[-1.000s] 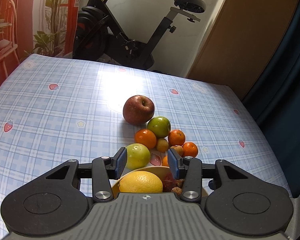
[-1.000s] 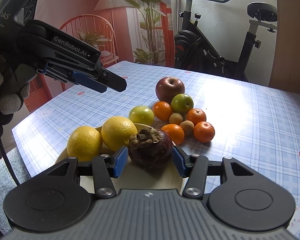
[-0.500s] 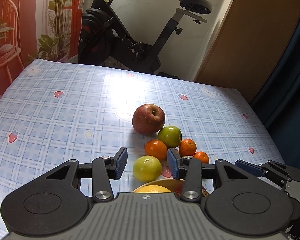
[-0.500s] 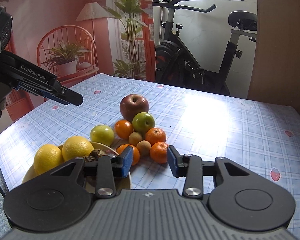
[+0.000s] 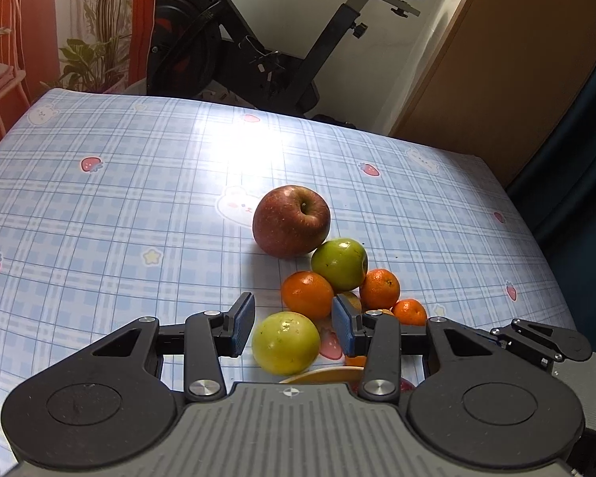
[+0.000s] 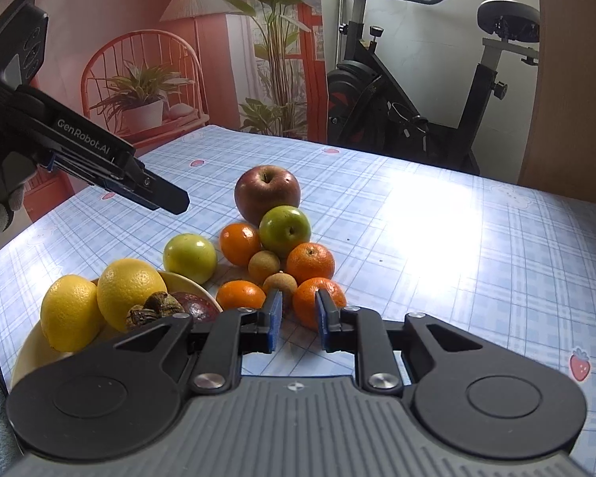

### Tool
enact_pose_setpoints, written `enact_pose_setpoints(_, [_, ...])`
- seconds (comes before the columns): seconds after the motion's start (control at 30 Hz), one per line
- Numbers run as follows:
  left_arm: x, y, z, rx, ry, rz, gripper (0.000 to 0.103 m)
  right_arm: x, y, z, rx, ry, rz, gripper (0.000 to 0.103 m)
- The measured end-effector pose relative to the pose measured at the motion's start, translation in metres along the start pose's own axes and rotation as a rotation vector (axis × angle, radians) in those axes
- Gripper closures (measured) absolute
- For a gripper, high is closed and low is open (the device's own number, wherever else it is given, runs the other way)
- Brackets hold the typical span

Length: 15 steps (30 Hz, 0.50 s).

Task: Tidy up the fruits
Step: 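Grasp a tangerine with the left gripper while the right gripper grasps another tangerine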

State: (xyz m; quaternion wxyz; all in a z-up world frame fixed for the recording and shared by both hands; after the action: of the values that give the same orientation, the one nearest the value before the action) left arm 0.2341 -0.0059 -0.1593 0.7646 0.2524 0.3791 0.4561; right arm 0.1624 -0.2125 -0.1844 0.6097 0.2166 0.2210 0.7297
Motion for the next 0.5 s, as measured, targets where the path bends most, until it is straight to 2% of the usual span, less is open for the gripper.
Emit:
enact_pose_setpoints(0.13, [-0.016,-0.01,0.002,0.037,-0.042,-0.066,0.063,-0.008,-0.003,-0.002,0.04,-0.096,0.023,0.082])
enact_pose_setpoints(0.3, [-0.029,-0.032,0.0,0.112,-0.043,-0.116,0.067,-0.002,-0.006,-0.002,0.072,-0.075,-0.001,0.082])
enact_pose_setpoints(0.5, [-0.032,-0.053,-0.003,0.186,-0.024,-0.112,0.067,-0.005,-0.009,-0.008,0.094,-0.094,-0.008,0.082])
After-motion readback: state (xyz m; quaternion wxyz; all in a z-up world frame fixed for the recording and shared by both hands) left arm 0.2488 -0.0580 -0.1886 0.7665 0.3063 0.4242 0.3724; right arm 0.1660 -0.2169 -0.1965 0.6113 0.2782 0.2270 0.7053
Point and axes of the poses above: each gripper's, at about its wrist camera, not at the fingertips, and y roughly against the way its jaws point, x to its left, z to its top, the point moved 3 cm from there along -y, roughly the way its jaws point, and after that the axes turned 8 degrees about -z, right-handed, at the moved point
